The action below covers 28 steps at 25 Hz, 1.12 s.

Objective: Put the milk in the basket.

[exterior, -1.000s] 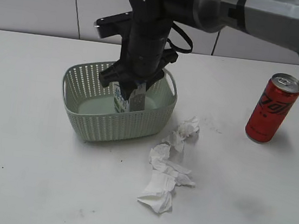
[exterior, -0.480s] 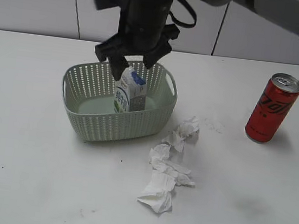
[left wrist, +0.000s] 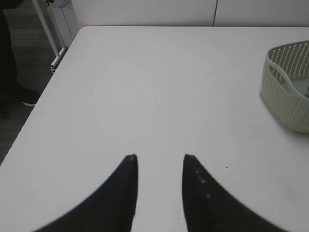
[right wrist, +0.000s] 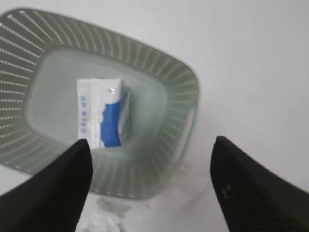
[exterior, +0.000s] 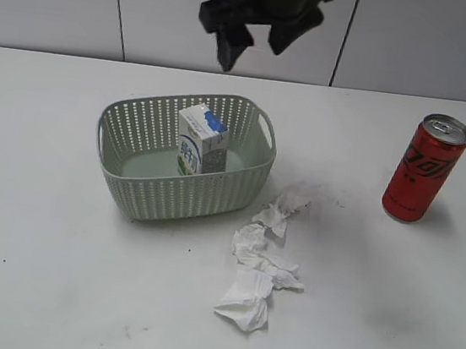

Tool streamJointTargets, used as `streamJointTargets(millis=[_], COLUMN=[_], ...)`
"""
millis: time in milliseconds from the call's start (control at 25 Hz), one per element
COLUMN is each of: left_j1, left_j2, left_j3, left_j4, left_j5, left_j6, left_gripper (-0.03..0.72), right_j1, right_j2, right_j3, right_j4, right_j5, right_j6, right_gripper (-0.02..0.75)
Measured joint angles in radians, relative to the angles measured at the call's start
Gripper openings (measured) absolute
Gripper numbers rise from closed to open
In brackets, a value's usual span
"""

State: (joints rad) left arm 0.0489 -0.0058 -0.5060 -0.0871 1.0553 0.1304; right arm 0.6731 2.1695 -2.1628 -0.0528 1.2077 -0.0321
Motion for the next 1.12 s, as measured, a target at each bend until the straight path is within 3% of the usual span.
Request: streamJointTargets(millis=[160,560,760,1120], left_j1=[0.000,0.000,0.000,0.000], left_j2=[0.000,0.000,0.000,0.000], left_j3=[0.000,0.000,0.000,0.000], left_j4=[0.000,0.000,0.000,0.000], left_j5=[0.000,0.000,0.000,0.000], left_j6=[0.000,0.000,0.000,0.000], left_gripper=[0.233,0.233,0.233,0.233], right_j1=[-0.090,-0.467,-0.600,-0.626], right_j2=[-0.113,-0.398,-0.544,-0.905], right_j3=[0.127,0.422,0.612,1.078], right_j4=[0.007,0.022,0.013,0.064], right_j5=[0.000,0.002,0.001,-0.092], right_j6=[-0.011,-0.012,-0.012,-0.012], right_gripper=[0.592,0.591,0.589,0.588])
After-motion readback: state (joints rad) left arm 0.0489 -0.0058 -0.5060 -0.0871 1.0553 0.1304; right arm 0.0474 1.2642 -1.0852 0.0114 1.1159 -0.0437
